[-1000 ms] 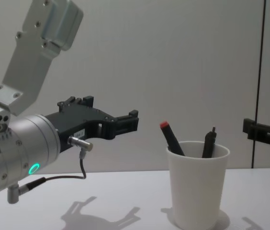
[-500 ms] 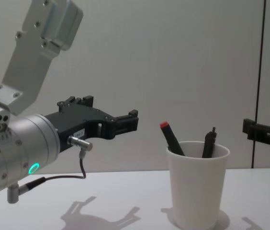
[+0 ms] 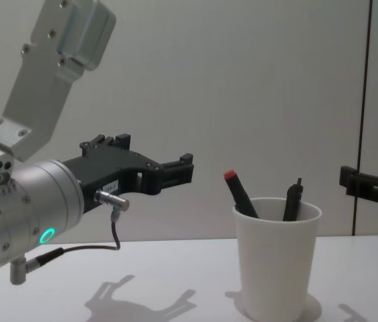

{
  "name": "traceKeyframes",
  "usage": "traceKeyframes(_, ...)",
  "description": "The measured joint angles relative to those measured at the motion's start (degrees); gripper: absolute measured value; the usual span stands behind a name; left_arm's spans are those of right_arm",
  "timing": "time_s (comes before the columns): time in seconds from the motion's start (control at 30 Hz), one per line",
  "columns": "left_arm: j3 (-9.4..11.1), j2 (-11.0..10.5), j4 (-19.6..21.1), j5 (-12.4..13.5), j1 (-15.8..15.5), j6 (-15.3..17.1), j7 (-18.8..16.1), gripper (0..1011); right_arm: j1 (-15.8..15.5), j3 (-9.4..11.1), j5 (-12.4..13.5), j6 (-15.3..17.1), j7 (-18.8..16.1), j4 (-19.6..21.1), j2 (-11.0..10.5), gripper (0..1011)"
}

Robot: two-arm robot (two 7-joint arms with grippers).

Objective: Place the pen into the pen holder.

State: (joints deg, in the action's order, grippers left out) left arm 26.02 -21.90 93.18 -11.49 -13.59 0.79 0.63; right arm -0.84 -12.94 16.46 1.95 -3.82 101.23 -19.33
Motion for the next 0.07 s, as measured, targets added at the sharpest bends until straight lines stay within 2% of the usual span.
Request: traceKeyframes(0.07,0.0,0.0,0.0,0.0,0.0,0.0,0.0,1003,0.0,0.0,0.0,0.0,0.0,0.0,0.0,1001)
